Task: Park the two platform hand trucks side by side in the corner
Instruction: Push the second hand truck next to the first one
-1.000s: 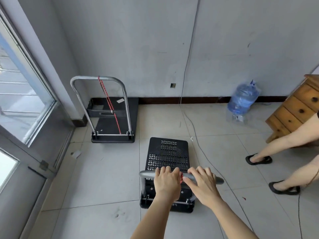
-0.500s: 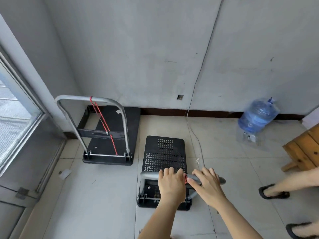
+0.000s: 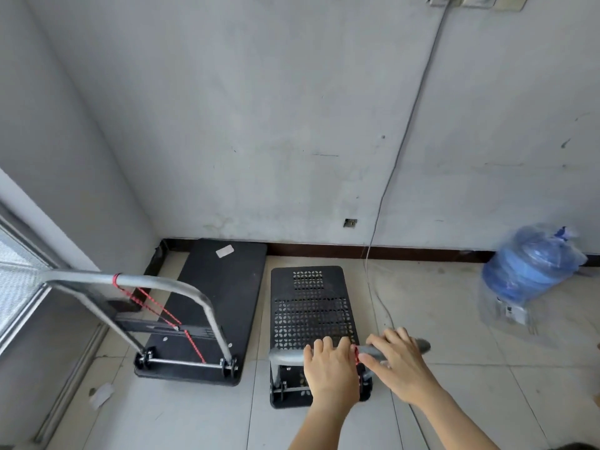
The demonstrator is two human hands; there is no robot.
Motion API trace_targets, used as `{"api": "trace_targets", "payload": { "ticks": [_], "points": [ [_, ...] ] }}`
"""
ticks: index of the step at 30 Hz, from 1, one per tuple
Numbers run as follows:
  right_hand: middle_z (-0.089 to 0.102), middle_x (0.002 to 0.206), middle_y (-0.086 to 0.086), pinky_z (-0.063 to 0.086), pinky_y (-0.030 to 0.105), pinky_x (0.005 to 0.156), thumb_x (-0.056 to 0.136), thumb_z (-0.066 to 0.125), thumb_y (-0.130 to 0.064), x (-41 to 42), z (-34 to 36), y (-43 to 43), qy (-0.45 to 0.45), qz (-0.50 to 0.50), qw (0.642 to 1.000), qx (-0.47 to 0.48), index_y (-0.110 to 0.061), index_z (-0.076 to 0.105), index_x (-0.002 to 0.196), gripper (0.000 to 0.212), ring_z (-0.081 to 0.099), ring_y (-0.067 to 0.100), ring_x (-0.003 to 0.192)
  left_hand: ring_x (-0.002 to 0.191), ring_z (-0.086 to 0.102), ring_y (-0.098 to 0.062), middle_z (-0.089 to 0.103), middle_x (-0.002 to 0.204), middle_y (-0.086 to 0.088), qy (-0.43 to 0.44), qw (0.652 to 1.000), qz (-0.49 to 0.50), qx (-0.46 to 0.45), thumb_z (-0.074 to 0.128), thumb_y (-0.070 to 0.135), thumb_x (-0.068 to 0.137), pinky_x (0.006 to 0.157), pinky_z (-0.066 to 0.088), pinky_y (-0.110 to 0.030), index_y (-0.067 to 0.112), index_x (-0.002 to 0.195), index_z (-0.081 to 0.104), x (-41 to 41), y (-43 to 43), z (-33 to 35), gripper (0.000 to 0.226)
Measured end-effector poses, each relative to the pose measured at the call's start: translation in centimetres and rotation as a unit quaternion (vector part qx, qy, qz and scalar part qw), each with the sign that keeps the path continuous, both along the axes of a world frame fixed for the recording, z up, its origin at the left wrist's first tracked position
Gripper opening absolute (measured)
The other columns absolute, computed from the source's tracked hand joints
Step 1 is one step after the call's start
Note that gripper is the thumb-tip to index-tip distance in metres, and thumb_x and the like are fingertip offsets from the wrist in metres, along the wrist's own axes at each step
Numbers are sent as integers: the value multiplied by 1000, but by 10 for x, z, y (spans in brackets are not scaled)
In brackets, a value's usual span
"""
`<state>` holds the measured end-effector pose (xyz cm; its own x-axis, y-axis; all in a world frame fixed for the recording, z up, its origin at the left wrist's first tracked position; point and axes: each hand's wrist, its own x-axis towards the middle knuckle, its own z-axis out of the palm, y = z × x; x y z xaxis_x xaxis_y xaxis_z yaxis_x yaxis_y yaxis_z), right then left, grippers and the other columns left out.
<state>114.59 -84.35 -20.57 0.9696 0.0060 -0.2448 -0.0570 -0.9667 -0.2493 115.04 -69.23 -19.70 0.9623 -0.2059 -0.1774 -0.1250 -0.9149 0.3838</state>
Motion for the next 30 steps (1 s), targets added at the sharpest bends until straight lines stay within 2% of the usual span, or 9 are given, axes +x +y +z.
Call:
{"api": "trace_targets", "payload": {
  "ticks": [3,5,12,16,19,22,25,28,30],
  "points": [
    [48,101,-10,32,29,83,78,18,-70,39,0,-13,-22,13,1000,12,-31,54,106,60,34,12,97,103,53,-27,60,105,-2,35,999,12,8,20,33,99,100,39,-42,23,105,54,38,-12,-1,36],
    [49,101,-9,32,30,83,77,16,-71,62,-2,-18,-30,23,999,9,-31,54,106,62,34,12,97,110,47,-26,55,113,-2,56,998,12,12,30,27,101,104,33,-39,22,113,49,61,-17,-1,23],
    [52,108,-9,35,32,89,76,17,-72,108,-4,-28,-24,24,999,13,-32,55,110,65,35,13,102,108,49,-26,57,112,-4,37,998,2,55,29,29,102,101,34,-38,20,111,50,104,-26,-3,25],
    [51,118,-10,34,31,92,73,16,-80,118,2,-31,0,20,1000,3,-34,49,124,76,35,13,110,111,49,-28,57,116,-6,64,995,-35,71,32,31,101,100,34,-38,19,117,51,117,-25,4,28],
    [46,130,-5,33,38,97,83,29,-71,123,18,-28,73,9,997,-6,-36,39,132,62,31,17,122,116,46,-30,55,123,-10,98,989,-68,90,36,27,99,99,38,-40,18,126,52,130,-10,17,33],
    [45,131,-3,36,46,96,85,35,-66,137,48,-18,143,-9,990,-4,-37,41,130,53,33,21,126,118,47,-28,56,123,-9,78,992,-38,93,34,30,99,95,42,-40,18,121,60,150,33,43,36],
    [56,123,4,42,38,91,88,36,-63,168,93,13,187,-14,982,15,-23,54,114,51,51,21,109,113,53,-27,62,120,-6,60,994,-3,96,35,29,98,90,46,-38,17,115,65,177,99,78,37],
    [59,109,8,39,32,76,93,38,-52,208,144,72,176,13,984,16,-7,56,103,49,53,22,96,107,58,-29,63,120,-7,56,993,25,96,37,25,97,85,46,-34,18,113,65,204,172,121,33],
    [55,114,8,38,33,79,93,40,-48,232,171,120,148,29,988,23,-8,55,105,45,52,24,102,107,58,-29,62,120,-7,54,993,22,106,39,24,96,85,46,-34,20,111,66,220,217,149,31]
  ]
}}
